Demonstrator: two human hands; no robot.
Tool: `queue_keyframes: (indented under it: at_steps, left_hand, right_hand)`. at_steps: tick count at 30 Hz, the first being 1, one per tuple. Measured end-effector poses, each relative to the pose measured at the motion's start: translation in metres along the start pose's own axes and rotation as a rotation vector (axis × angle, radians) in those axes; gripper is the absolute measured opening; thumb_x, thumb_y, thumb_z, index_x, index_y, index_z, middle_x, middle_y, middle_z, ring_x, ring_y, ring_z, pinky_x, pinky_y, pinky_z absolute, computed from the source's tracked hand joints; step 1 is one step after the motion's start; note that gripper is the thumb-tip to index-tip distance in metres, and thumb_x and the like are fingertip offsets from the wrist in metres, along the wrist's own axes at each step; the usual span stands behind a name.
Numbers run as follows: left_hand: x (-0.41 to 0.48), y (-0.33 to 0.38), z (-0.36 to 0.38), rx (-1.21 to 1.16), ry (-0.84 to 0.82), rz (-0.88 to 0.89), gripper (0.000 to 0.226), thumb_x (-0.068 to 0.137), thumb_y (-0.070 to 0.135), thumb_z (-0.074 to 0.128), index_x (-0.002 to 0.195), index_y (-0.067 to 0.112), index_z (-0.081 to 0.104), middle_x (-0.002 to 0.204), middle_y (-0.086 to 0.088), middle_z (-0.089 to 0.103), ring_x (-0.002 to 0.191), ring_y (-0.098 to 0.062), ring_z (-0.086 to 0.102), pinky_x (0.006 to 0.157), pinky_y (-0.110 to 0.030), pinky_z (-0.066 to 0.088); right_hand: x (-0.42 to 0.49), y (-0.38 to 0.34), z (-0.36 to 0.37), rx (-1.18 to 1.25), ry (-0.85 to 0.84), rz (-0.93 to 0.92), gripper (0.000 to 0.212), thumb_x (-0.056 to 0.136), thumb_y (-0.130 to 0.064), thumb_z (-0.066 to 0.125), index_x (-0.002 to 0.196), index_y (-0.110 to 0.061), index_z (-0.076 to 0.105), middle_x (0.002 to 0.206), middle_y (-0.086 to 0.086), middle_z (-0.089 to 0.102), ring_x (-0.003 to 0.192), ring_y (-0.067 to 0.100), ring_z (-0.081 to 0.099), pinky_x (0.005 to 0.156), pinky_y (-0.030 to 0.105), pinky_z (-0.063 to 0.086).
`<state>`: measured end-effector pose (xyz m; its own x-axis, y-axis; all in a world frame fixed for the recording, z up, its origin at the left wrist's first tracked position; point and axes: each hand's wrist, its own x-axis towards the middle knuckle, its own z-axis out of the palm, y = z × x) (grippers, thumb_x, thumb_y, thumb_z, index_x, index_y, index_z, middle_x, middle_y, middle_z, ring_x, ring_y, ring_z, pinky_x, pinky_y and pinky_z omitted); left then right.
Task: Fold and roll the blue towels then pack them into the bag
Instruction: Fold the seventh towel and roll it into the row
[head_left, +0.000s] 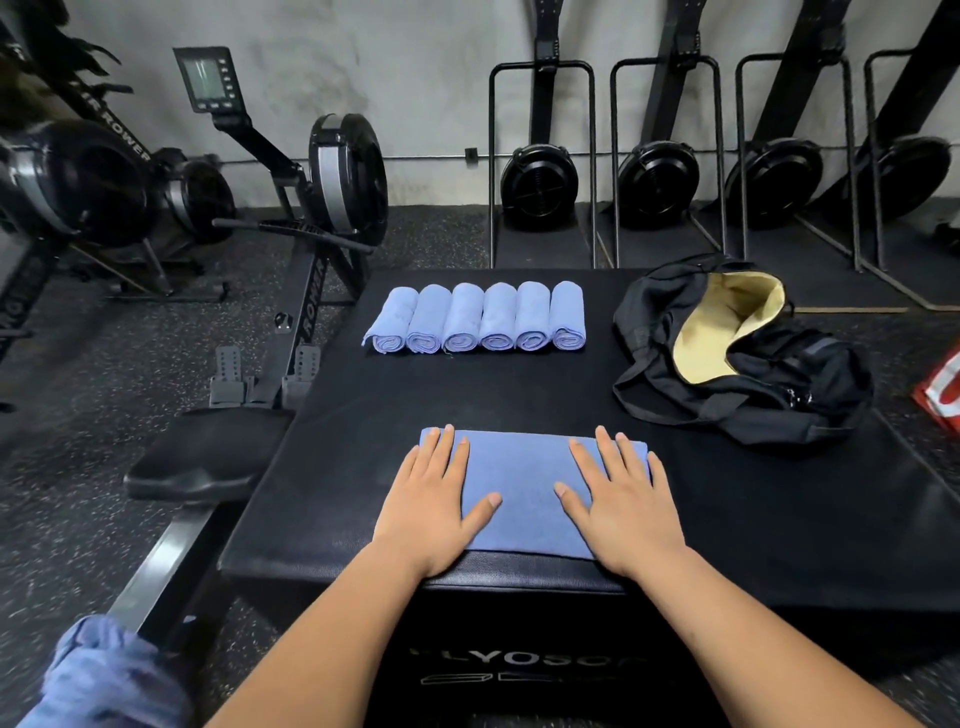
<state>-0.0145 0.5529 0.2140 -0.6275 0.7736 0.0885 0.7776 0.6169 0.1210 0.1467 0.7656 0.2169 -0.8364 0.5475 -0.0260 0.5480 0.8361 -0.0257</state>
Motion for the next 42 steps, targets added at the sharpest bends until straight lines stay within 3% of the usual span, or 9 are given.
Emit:
queue_keyframes:
  at_steps: [4, 8, 12, 16, 20, 24, 33, 37, 42]
  left_hand:
    - [-0.01, 0.002, -0.002, 0.003, 0.274, 0.09, 0.072, 0.107, 0.062, 0.03, 0.16, 0.015, 0.042, 0.169, 0.001, 0.035, 0.162, -0.015, 0.014, 0.13, -0.047, 0.014]
    - [-0.014, -0.001, -0.002, 0.007, 0.316, 0.119, 0.069, 0.107, 0.062, 0.029, 0.154, 0.016, 0.051, 0.164, 0.005, 0.043, 0.161, -0.014, 0.019, 0.129, -0.049, 0.018]
    - [-0.015, 0.0, -0.003, -0.042, 0.356, 0.106, 0.066, 0.106, 0.059, 0.04, 0.154, 0.015, 0.051, 0.164, 0.003, 0.044, 0.161, -0.015, 0.02, 0.129, -0.05, 0.02]
    - [-0.013, -0.002, -0.003, -0.137, 0.35, 0.045, 0.067, 0.105, 0.058, 0.043, 0.159, 0.017, 0.044, 0.168, 0.007, 0.036, 0.162, -0.013, 0.011, 0.129, -0.047, 0.019]
    - [-0.01, -0.004, 0.001, -0.204, 0.316, 0.011, 0.068, 0.104, 0.059, 0.046, 0.16, 0.02, 0.042, 0.169, 0.009, 0.034, 0.162, -0.012, 0.013, 0.129, -0.043, 0.021]
    - [-0.01, -0.005, 0.003, -0.224, 0.29, -0.011, 0.067, 0.104, 0.061, 0.045, 0.16, 0.024, 0.042, 0.168, 0.011, 0.034, 0.16, -0.012, 0.018, 0.127, -0.039, 0.023]
    - [-0.007, -0.008, 0.001, -0.254, 0.259, -0.006, 0.061, 0.106, 0.06, 0.04, 0.16, 0.032, 0.039, 0.17, 0.017, 0.027, 0.16, -0.014, 0.013, 0.128, -0.039, 0.019]
    - [-0.008, -0.01, 0.002, -0.222, 0.218, 0.1, 0.06, 0.103, 0.064, 0.045, 0.16, 0.046, 0.034, 0.17, 0.015, 0.027, 0.161, -0.021, 0.011, 0.128, -0.044, 0.019]
    - [-0.005, -0.013, 0.006, -0.163, 0.184, 0.102, 0.064, 0.097, 0.077, 0.044, 0.154, 0.047, 0.046, 0.169, 0.017, 0.028, 0.162, -0.024, 0.006, 0.128, -0.048, 0.016]
  right_hand:
    - [0.008, -0.012, -0.012, -0.021, 0.092, -0.097, 0.085, 0.093, -0.073, 0.0, 0.167, -0.032, 0.004, 0.175, 0.008, -0.009, 0.162, 0.031, -0.007, 0.128, 0.054, 0.008]
    - [0.008, -0.028, -0.01, 0.11, -0.016, -0.429, 0.076, 0.096, -0.081, 0.006, 0.164, -0.047, 0.008, 0.174, -0.01, -0.014, 0.161, 0.016, -0.011, 0.13, 0.043, 0.0]
    - [0.004, -0.048, 0.0, 0.116, -0.003, -0.143, 0.077, 0.094, -0.08, 0.003, 0.164, -0.048, 0.009, 0.175, -0.008, -0.008, 0.161, 0.017, -0.01, 0.13, 0.046, -0.003]
    - [0.005, -0.08, -0.014, 0.266, -0.12, 0.186, 0.074, 0.101, -0.072, 0.024, 0.166, -0.04, 0.007, 0.175, 0.001, -0.014, 0.16, 0.029, -0.017, 0.129, 0.052, -0.005]
    - [0.017, -0.075, -0.038, 0.238, -0.154, -0.033, 0.078, 0.096, -0.08, 0.029, 0.164, -0.043, 0.016, 0.176, -0.002, 0.003, 0.161, 0.032, 0.0, 0.128, 0.051, 0.01]
    - [0.03, -0.036, -0.028, 0.1, -0.119, -0.354, 0.076, 0.095, -0.085, 0.02, 0.163, -0.053, 0.005, 0.175, -0.013, -0.009, 0.161, 0.016, -0.011, 0.13, 0.041, -0.001]
    - [0.058, -0.093, -0.008, 0.21, -0.086, 0.193, 0.078, 0.099, -0.076, 0.018, 0.167, -0.039, 0.003, 0.175, 0.003, -0.015, 0.159, 0.031, -0.019, 0.128, 0.052, -0.009]
    - [0.066, -0.094, -0.017, 0.274, -0.189, 0.104, 0.078, 0.1, -0.075, 0.024, 0.166, -0.04, 0.003, 0.174, 0.003, -0.018, 0.159, 0.033, -0.021, 0.128, 0.052, -0.008]
    - [0.039, -0.043, -0.007, 0.089, -0.028, -0.108, 0.073, 0.1, -0.075, 0.01, 0.165, -0.044, 0.002, 0.175, -0.004, -0.01, 0.161, 0.022, -0.012, 0.13, 0.047, 0.0]
